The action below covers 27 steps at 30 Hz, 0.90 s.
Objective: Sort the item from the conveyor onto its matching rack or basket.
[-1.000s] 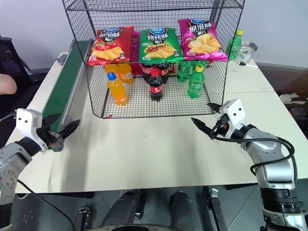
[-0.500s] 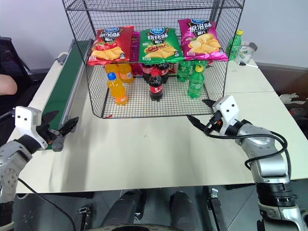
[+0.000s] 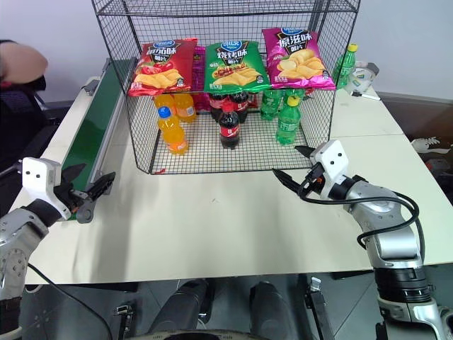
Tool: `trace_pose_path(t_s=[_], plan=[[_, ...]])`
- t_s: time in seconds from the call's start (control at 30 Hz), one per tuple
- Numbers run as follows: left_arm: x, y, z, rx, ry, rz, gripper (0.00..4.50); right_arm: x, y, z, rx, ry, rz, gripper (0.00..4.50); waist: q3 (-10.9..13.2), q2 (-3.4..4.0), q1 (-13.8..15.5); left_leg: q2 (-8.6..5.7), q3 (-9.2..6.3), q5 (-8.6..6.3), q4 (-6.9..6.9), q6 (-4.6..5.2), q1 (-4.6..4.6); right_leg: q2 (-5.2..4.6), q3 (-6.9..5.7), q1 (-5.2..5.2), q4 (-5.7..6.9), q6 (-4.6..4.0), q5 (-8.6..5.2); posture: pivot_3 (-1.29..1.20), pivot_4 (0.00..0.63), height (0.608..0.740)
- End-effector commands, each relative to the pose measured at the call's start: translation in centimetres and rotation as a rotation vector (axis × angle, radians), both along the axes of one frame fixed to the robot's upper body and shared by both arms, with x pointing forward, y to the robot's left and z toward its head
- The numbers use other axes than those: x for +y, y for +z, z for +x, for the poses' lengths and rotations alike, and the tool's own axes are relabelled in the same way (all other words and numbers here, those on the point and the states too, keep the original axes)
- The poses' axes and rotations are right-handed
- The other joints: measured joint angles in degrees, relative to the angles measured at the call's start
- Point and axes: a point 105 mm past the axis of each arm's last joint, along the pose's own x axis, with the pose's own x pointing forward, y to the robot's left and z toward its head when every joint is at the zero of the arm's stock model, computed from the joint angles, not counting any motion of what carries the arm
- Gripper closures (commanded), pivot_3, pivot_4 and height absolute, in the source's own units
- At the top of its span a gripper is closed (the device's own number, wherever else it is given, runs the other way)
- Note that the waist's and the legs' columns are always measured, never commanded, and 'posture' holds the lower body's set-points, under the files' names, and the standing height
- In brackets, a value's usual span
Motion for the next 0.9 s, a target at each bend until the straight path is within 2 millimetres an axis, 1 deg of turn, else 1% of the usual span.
trace_pose_path(t_s=[0.03,0.4,0.57,0.7,0.9], plan=[[-0.2,1.2,0.1,-0.045,-0.003,0.018,0.09,0.0,0.9,0.0,-0.048,-0.004,0.006,0.0,0.0,0.0,0.0,0.0,0.0,0.0,0.0,0.0,0.0,0.0,0.0,0.0,0.0,0.0,0.0,0.0,0.15,0.74],[0.4,0.6,-0.3,-0.048,0.041,0.0,0.09,0.9,1.0,0.4,-0.059,0.026,0.016,0.0,0.0,0.0,0.0,0.0,0.0,0.0,-0.01,0.0,0.0,0.01,0.0,-0.01,0.0,0.01,0.01,0.0,0.15,0.74],[0.9,0.6,-0.1,-0.057,0.08,-0.013,0.09,2.0,0.7,0.1,-0.061,0.052,0.023,0.0,0.0,0.0,0.0,0.0,0.0,0.0,0.01,0.0,0.0,0.01,0.0,0.0,0.0,0.01,0.01,0.0,0.15,0.74],[1.2,0.6,0.0,-0.067,0.097,-0.023,0.09,2.3,0.4,0.0,-0.056,0.057,0.023,0.0,0.0,0.0,0.0,-0.01,0.0,0.0,0.01,0.0,0.0,0.0,0.0,0.0,0.0,0.01,0.01,0.0,0.15,0.74],[1.2,0.6,0.1,-0.084,0.111,-0.061,0.09,3.7,0.8,0.2,-0.071,0.079,0.05,0.0,0.0,-0.01,0.0,0.0,0.0,0.0,0.0,0.0,0.0,0.01,0.0,-0.01,0.01,0.02,0.01,0.0,0.15,0.74]])
